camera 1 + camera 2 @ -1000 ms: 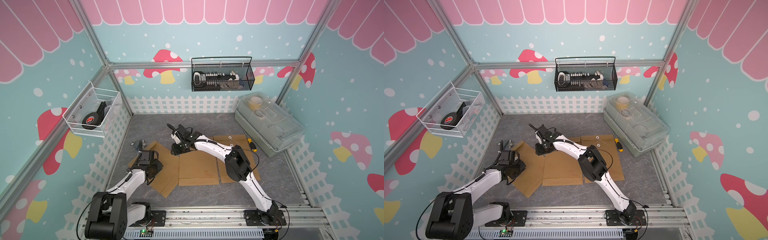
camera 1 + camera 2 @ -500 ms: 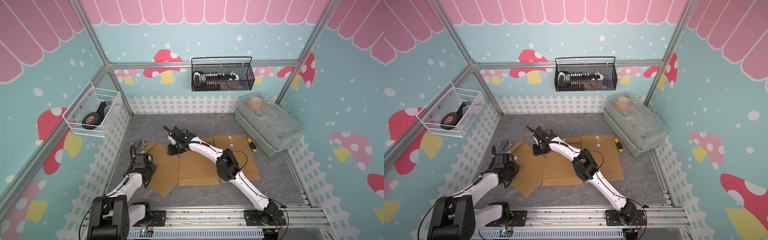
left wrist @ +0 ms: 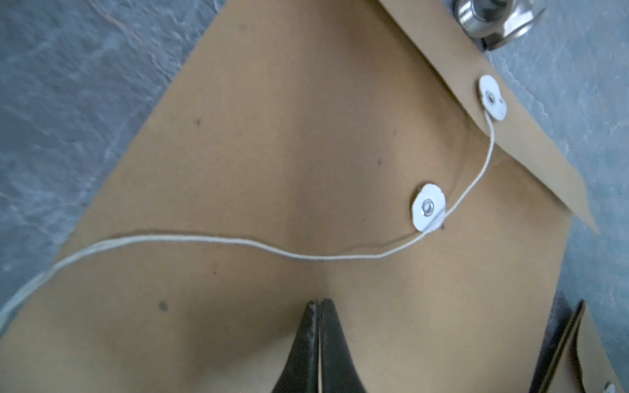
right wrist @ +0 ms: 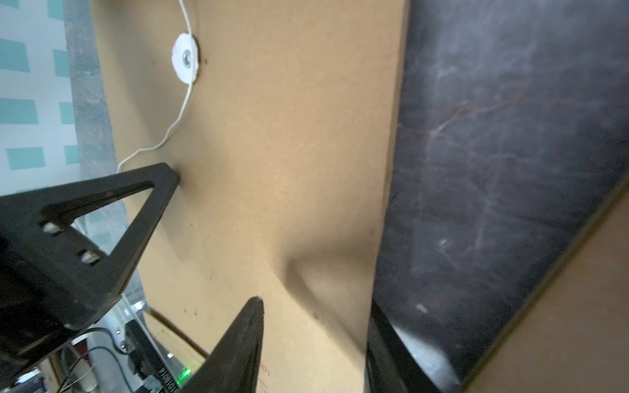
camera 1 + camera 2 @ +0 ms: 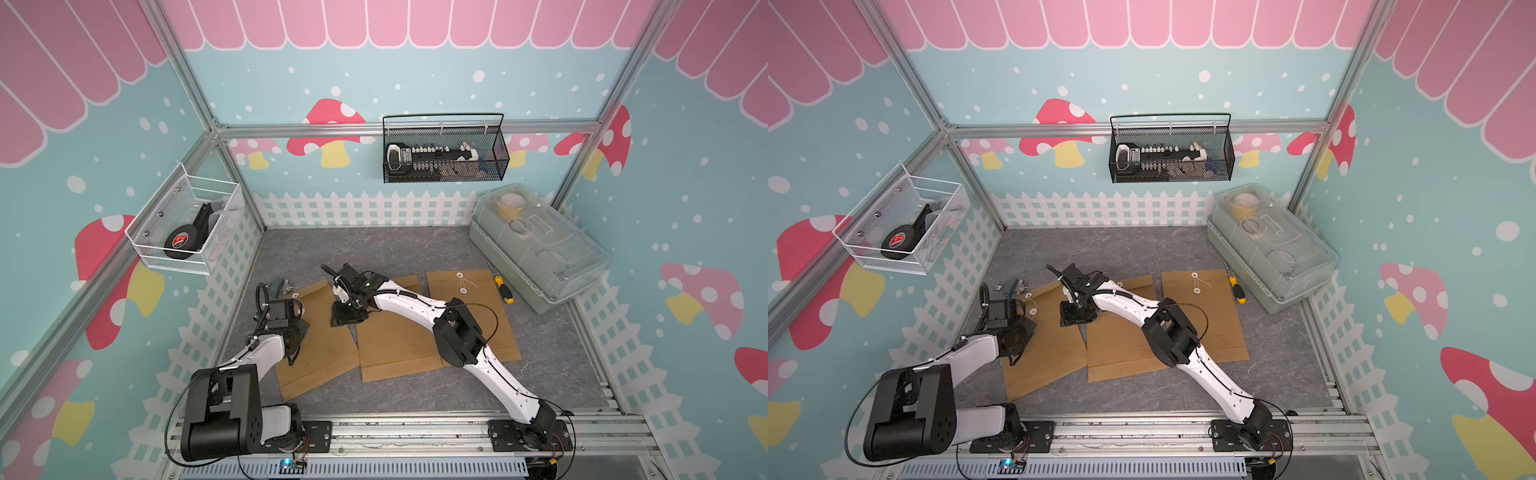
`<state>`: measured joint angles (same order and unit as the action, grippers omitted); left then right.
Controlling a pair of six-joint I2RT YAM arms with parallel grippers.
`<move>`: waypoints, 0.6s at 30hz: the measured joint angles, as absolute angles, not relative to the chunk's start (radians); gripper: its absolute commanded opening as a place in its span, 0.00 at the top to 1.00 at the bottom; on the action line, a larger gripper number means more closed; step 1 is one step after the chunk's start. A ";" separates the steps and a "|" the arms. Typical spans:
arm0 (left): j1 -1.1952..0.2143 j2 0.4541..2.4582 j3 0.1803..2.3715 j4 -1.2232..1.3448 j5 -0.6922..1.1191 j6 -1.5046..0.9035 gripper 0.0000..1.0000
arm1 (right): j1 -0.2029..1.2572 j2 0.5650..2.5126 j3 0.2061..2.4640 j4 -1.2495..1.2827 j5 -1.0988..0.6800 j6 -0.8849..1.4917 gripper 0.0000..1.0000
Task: Close the mouth of the file bag
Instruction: Pick up the file bag from the center of the board.
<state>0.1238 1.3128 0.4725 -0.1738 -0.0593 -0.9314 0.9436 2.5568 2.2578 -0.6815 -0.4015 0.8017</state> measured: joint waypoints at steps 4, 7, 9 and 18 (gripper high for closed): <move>0.124 1.313 0.465 -0.154 -0.046 -0.931 0.94 | 0.943 2.517 2.147 -0.543 -0.456 0.888 0.60; 0.124 1.313 0.464 -0.150 -0.033 -0.931 0.95 | 0.944 2.517 2.126 -0.492 -0.462 0.925 0.72; 0.124 1.313 0.464 -0.149 -0.025 -0.930 0.95 | 0.944 2.517 2.122 -0.472 -0.462 0.939 0.83; 0.123 1.162 0.498 -0.322 0.051 -0.901 0.89 | 0.943 2.387 1.925 -0.363 -0.465 1.018 1.00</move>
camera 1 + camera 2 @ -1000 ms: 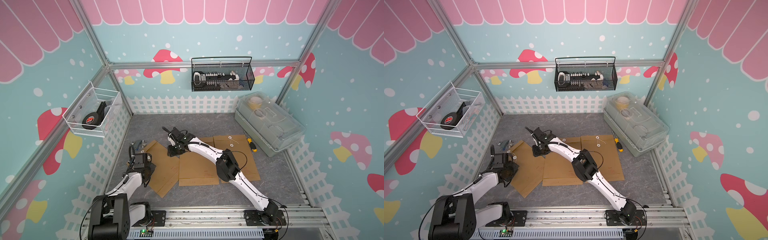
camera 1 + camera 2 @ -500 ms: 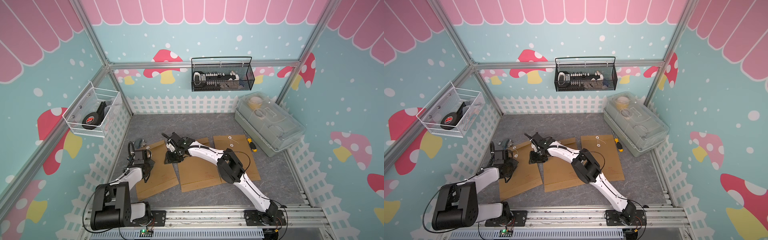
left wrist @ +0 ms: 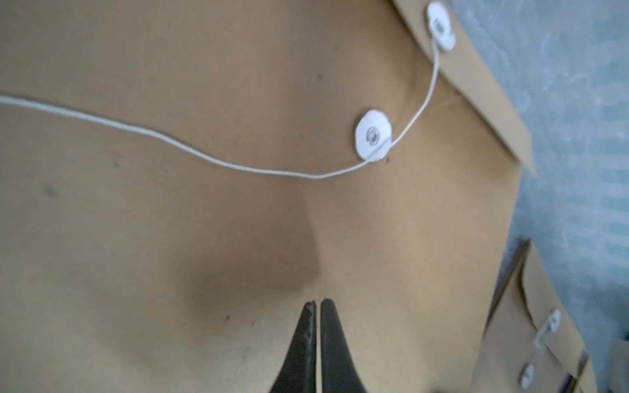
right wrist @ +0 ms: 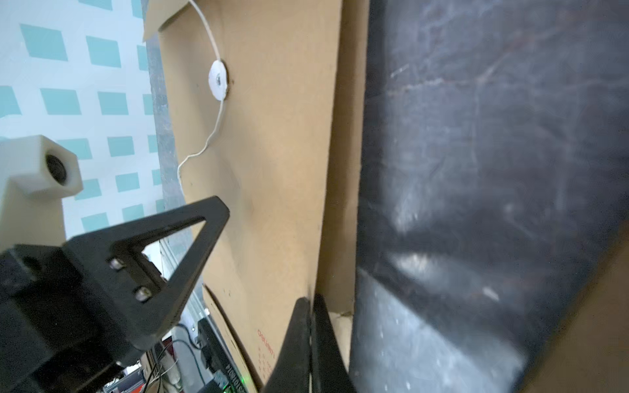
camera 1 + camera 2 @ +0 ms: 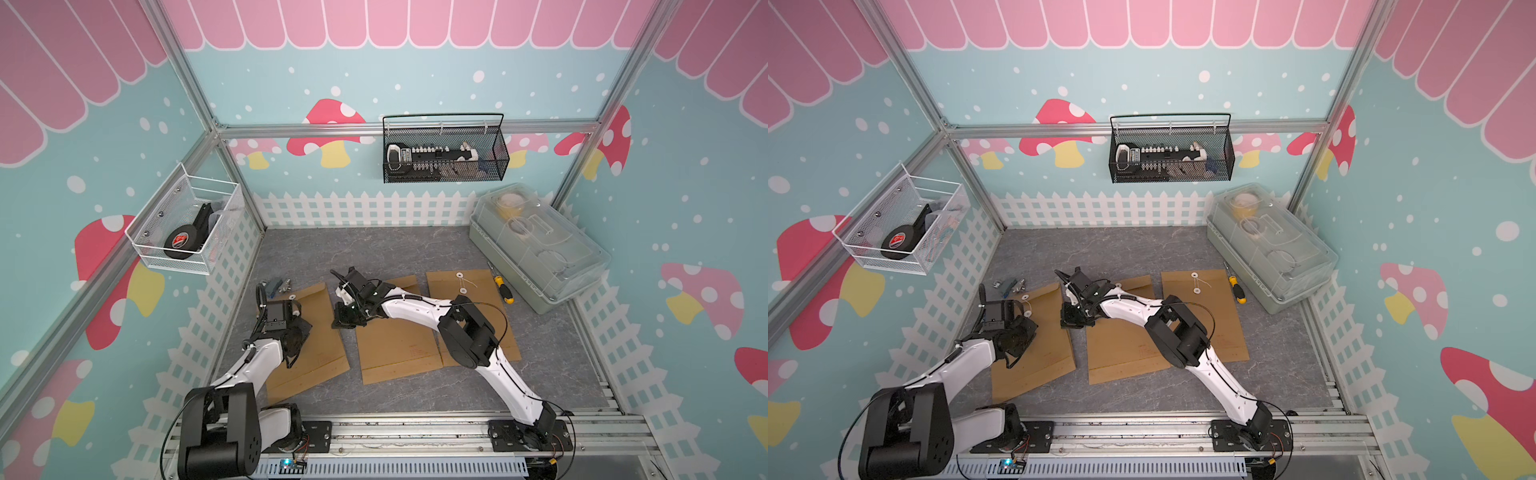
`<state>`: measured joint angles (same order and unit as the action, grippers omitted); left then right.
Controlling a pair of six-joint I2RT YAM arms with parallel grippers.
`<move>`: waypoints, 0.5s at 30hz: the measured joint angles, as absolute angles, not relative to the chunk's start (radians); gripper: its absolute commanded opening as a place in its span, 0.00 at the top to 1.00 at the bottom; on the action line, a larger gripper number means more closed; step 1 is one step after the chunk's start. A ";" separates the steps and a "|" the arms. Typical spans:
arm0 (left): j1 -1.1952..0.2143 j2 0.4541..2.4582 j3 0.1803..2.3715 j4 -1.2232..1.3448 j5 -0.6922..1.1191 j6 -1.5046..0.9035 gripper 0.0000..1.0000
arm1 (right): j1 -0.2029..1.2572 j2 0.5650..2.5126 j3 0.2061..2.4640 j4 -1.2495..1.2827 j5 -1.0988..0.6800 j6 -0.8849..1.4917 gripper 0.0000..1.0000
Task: Close the mouth of the file bag
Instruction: Pick up the file bag from the center of the board.
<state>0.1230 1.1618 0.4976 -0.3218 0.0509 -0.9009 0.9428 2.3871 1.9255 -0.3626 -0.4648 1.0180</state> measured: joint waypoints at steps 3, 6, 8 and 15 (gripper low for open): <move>0.123 1.066 0.551 -0.382 0.079 -0.889 0.85 | 0.937 2.280 1.833 -0.338 -0.474 1.046 1.00; 0.123 1.036 0.621 -0.432 0.134 -0.868 0.78 | 0.921 2.164 1.747 -0.311 -0.504 1.073 1.00; 0.123 1.039 0.680 -0.471 0.177 -0.842 0.70 | 0.903 2.094 1.696 -0.295 -0.519 1.089 1.00; 0.105 1.087 0.876 -0.546 0.319 -0.718 0.64 | 0.803 1.873 1.490 -0.301 -0.514 1.082 1.00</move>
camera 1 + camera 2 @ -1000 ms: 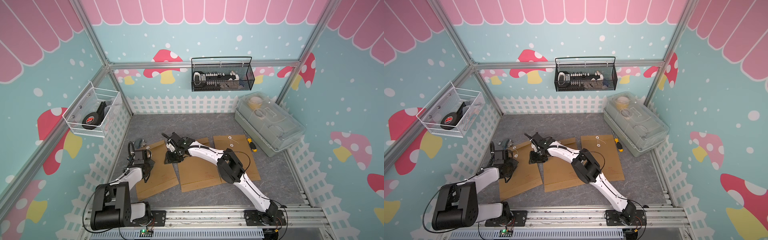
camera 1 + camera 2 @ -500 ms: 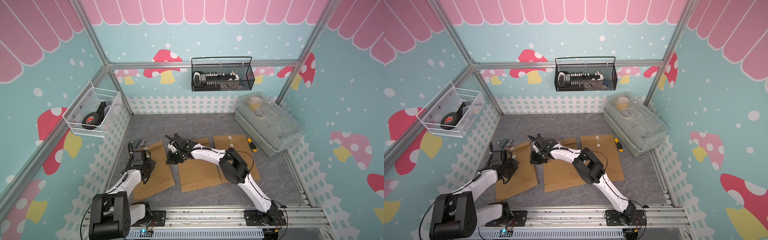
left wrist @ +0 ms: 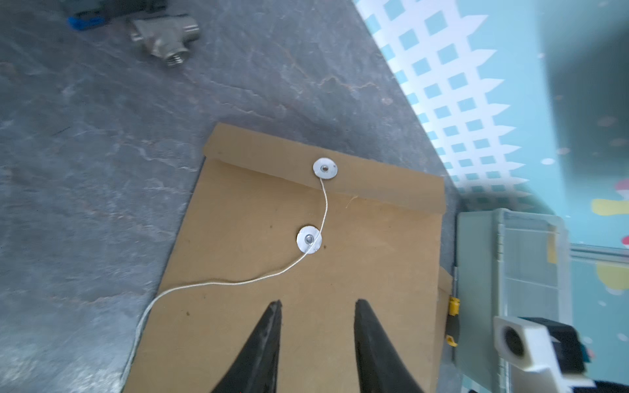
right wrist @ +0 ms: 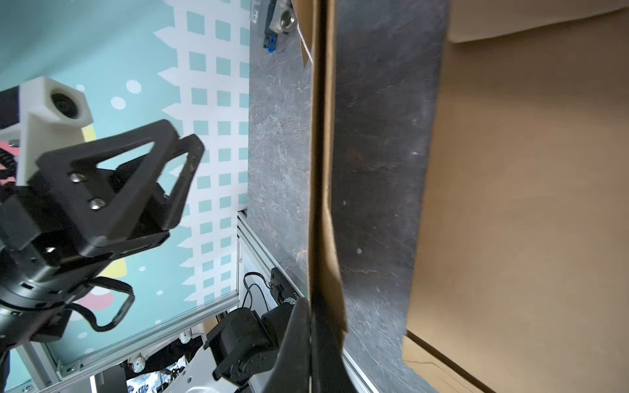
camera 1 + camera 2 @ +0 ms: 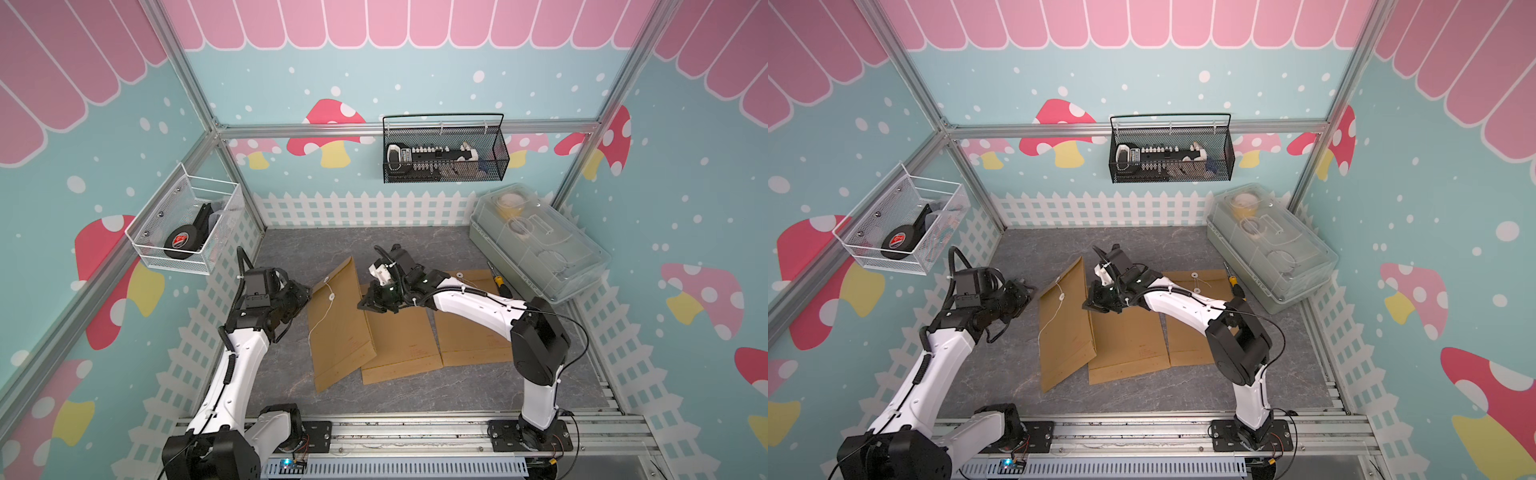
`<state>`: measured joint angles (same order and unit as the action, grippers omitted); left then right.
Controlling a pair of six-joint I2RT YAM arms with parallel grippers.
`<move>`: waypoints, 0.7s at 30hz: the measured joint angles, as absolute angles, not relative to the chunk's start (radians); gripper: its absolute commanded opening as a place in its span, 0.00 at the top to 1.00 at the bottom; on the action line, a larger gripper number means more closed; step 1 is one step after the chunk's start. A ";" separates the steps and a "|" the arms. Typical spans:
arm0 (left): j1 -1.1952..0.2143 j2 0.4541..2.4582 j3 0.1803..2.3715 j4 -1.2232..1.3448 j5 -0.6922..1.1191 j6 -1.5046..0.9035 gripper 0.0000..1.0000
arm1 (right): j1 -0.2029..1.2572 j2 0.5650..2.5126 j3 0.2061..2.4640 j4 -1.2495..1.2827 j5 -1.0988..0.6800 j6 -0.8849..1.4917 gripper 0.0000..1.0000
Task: Close the mouth of the file bag
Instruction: Pick up the file bag from the center of the board.
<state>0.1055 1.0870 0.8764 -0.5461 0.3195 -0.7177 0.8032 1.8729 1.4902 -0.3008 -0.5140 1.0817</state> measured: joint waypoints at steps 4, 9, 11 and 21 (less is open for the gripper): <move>-0.003 1.157 0.885 -0.530 0.334 -0.670 0.68 | 0.739 1.829 1.386 -0.314 -0.496 1.009 1.00; -0.147 1.271 0.782 -0.402 0.329 -0.659 0.75 | 0.691 1.836 1.210 -0.270 -0.499 0.942 1.00; -0.179 1.327 0.741 -0.361 0.323 -0.660 0.78 | 0.680 1.851 1.164 -0.234 -0.516 0.932 1.00; -0.264 1.509 0.638 -0.194 0.303 -0.696 0.91 | 0.669 1.906 1.042 0.089 -0.593 0.993 0.85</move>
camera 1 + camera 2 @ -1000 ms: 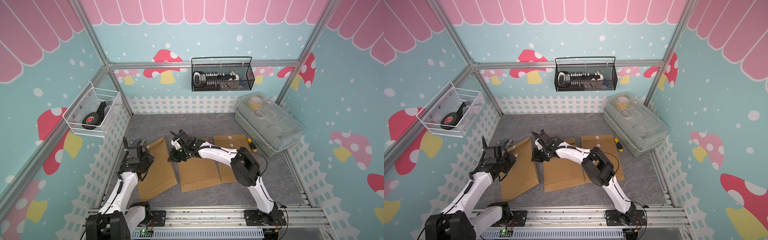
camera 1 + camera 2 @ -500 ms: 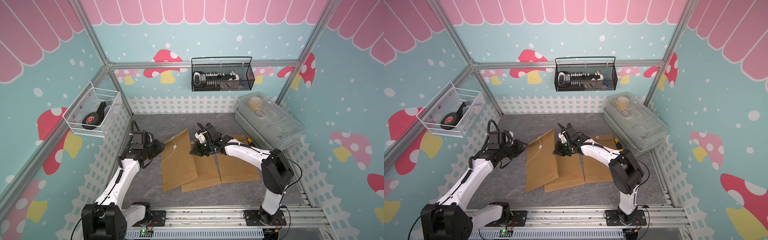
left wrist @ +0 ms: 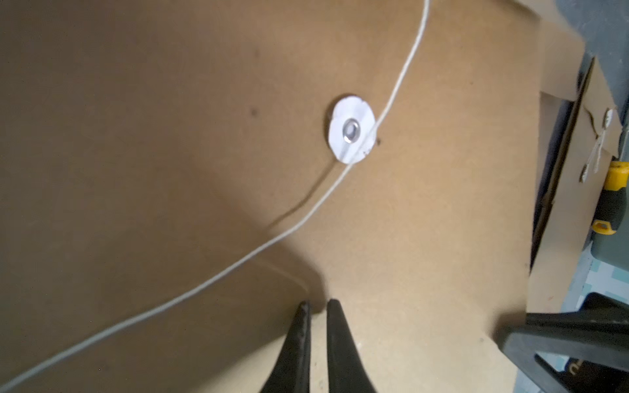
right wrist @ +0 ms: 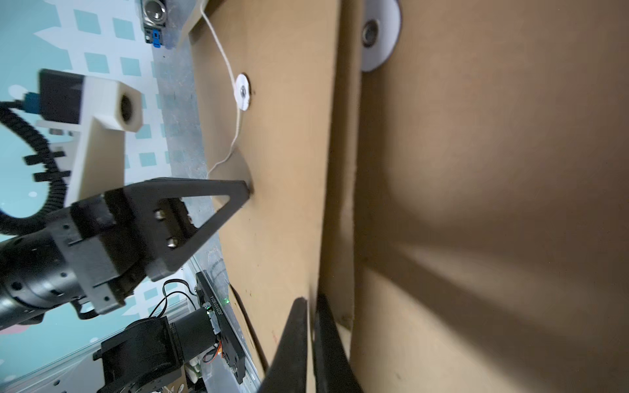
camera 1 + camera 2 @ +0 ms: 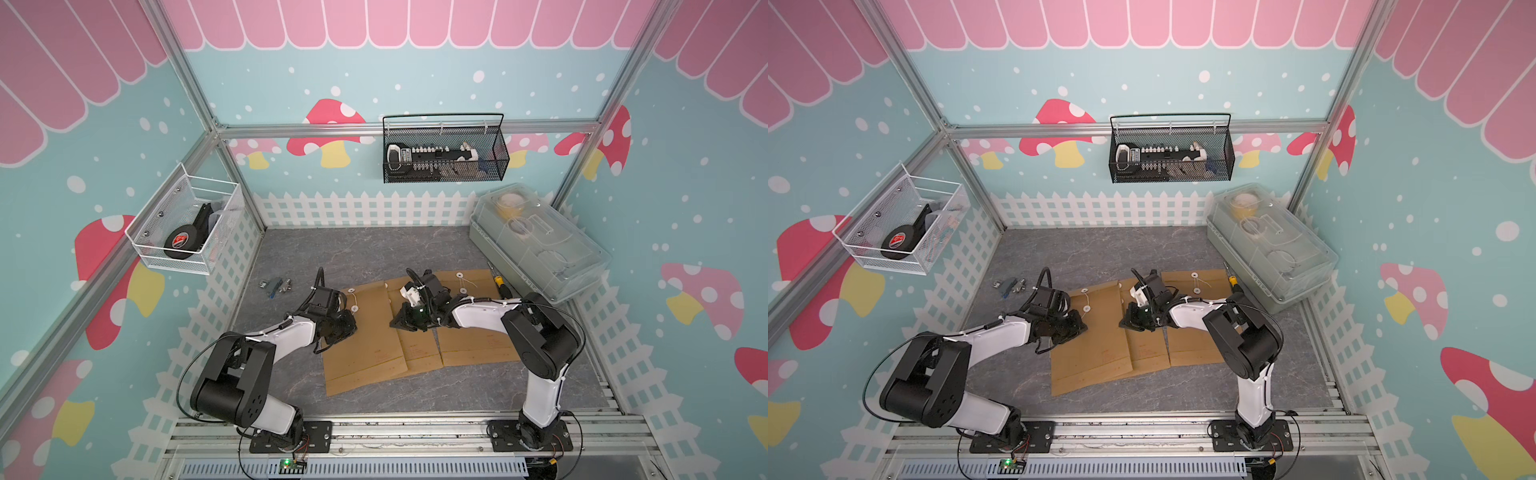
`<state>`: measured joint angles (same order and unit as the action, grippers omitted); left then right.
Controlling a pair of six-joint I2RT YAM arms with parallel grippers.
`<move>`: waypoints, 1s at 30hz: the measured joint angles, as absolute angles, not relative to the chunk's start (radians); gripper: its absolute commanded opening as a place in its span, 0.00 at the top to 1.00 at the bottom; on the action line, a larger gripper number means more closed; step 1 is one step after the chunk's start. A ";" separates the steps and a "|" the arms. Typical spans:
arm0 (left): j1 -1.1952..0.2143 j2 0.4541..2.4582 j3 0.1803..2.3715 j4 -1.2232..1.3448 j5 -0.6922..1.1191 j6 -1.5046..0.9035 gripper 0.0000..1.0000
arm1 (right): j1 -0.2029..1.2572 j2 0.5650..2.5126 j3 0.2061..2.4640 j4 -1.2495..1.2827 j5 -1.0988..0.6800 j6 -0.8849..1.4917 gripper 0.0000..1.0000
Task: Close the mouth of the file bag
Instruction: Pick up the file bag from the center of the board.
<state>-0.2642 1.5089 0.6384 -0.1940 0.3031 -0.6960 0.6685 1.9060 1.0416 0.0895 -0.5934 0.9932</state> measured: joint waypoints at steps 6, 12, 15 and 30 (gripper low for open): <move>-0.265 1.531 0.614 -0.084 0.307 -0.722 0.93 | 0.660 1.928 1.015 0.184 -0.598 1.030 0.73; -0.268 1.551 0.590 0.019 0.307 -0.748 0.95 | 0.653 1.952 1.011 0.249 -0.588 1.073 0.68; -0.271 1.566 0.585 0.068 0.308 -0.756 0.95 | 0.653 1.982 1.011 0.277 -0.579 1.095 0.69; -0.207 1.334 0.636 -0.208 0.373 -0.727 0.67 | 0.673 1.960 1.009 0.345 -0.590 1.204 1.00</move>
<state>-0.2070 1.3342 0.6361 -0.2081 0.3729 -0.7265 0.6735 1.9598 1.0088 0.3450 -0.5903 1.2037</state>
